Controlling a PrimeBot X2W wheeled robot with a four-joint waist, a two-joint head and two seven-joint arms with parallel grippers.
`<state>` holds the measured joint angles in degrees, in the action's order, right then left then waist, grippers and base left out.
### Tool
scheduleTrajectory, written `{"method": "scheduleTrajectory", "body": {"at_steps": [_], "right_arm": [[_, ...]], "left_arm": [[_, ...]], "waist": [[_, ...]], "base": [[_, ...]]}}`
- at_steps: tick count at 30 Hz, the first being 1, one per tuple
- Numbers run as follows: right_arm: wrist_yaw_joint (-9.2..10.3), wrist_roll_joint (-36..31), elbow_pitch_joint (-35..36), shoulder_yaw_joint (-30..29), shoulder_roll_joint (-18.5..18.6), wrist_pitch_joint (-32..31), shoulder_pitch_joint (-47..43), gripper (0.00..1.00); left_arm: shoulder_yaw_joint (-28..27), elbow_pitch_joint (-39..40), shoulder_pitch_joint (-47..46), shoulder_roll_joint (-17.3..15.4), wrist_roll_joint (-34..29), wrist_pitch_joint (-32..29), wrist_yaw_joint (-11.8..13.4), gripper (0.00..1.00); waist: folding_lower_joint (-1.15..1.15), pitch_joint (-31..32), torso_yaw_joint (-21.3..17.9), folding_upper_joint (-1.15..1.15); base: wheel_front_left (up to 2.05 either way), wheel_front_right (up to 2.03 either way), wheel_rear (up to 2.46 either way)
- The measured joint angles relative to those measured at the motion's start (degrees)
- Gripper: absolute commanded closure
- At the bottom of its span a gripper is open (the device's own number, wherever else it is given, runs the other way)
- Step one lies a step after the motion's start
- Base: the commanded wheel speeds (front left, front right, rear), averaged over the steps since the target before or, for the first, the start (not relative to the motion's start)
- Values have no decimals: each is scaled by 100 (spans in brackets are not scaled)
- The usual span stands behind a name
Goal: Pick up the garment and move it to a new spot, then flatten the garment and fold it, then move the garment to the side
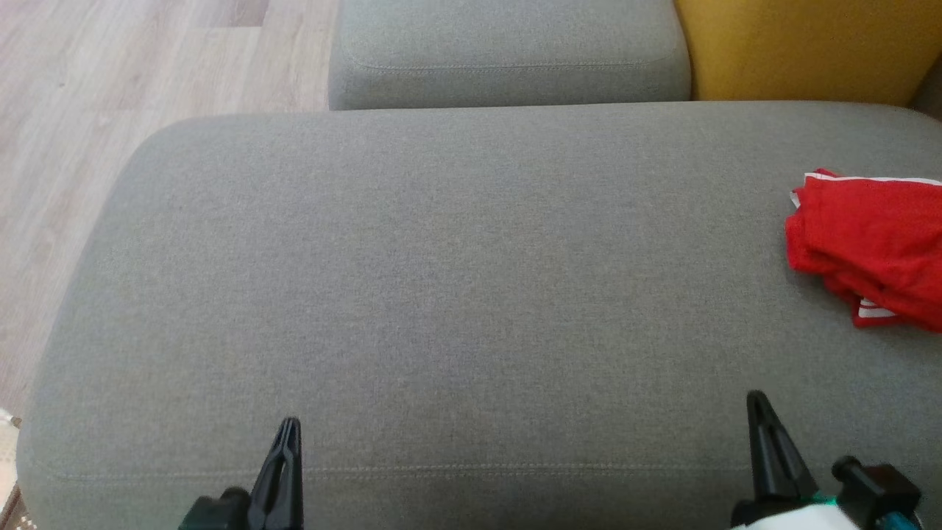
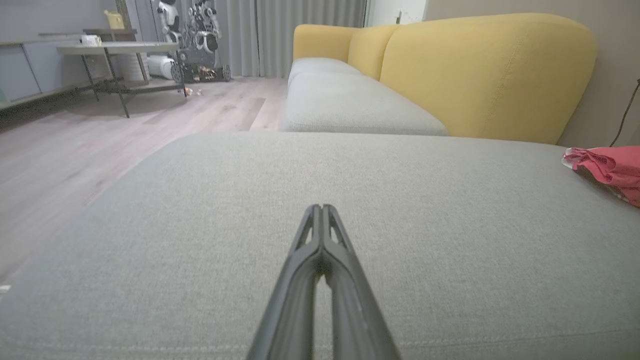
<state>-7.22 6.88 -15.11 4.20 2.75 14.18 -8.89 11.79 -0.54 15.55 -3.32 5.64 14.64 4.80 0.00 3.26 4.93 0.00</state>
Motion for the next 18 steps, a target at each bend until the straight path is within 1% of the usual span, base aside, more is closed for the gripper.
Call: {"method": "scheduleTrajectory", "body": {"at_steps": [3,4,18], "right_arm": [[0,133,-63,-4,0,-45,-89,100],[0,304,-58,-4,0,-52,-82,100],[0,1304,-59,-47,4,-227,-24,100]], "left_arm": [[3,-66,91,-1,181,-26,-1,100],[-2,-68,70,-3,332,-52,-13,100],[-108,-259,-126,-19,1367,-229,-132,100]], "waist": [[0,-11,-12,0],[0,-16,-20,0],[0,-53,-76,0]], "base": [[0,0,0],[0,0,0],[0,0,0]]}}
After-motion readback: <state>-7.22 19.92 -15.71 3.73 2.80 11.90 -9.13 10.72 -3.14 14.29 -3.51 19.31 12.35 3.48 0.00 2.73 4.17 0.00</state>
